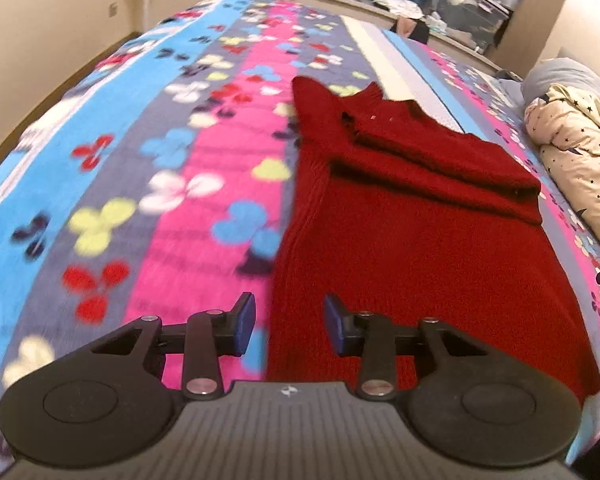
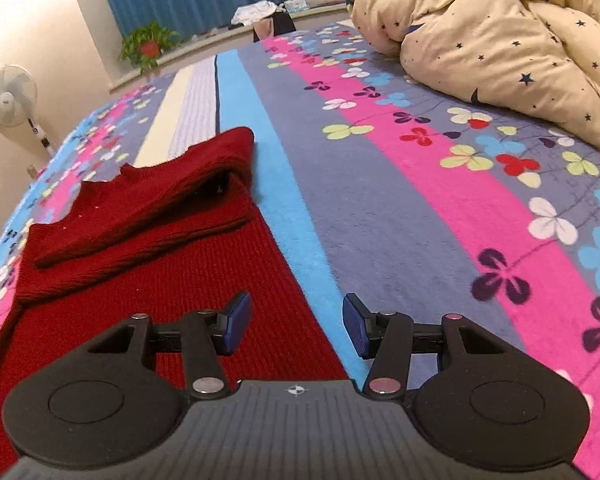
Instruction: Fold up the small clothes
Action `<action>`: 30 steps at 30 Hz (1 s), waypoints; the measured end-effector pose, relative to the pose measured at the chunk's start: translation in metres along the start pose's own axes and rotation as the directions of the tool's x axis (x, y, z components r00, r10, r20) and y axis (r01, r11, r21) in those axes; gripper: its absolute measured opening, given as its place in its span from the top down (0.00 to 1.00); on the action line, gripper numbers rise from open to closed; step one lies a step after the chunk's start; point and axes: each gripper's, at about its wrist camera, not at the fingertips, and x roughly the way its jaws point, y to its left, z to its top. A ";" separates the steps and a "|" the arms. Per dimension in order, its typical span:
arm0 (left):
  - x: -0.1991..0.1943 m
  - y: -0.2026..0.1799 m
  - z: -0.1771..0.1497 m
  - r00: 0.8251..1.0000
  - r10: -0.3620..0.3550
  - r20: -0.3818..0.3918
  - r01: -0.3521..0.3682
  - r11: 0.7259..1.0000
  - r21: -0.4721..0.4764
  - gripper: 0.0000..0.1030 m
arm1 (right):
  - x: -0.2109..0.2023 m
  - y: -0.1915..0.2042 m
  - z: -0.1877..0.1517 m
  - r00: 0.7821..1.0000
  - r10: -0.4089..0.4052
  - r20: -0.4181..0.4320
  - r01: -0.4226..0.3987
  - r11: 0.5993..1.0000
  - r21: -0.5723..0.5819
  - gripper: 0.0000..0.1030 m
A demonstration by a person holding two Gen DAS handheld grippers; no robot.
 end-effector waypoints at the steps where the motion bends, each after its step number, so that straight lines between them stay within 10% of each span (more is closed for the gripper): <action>1: -0.006 0.002 -0.007 1.000 -0.004 -0.006 0.004 1.000 -0.007 0.59 | -0.005 -0.003 -0.003 1.000 -0.009 0.002 0.009 1.000 -0.012 0.49; 17: 0.013 -0.007 -0.046 0.984 -0.029 -0.178 0.026 1.000 -0.015 0.48 | -0.009 -0.044 -0.074 0.976 -0.093 -0.198 0.079 0.994 -0.075 0.39; 30: 0.013 0.011 -0.095 0.998 -0.059 -0.030 0.056 0.994 -0.091 0.45 | -0.006 -0.049 -0.075 0.976 -0.034 -0.214 0.022 0.998 -0.058 0.34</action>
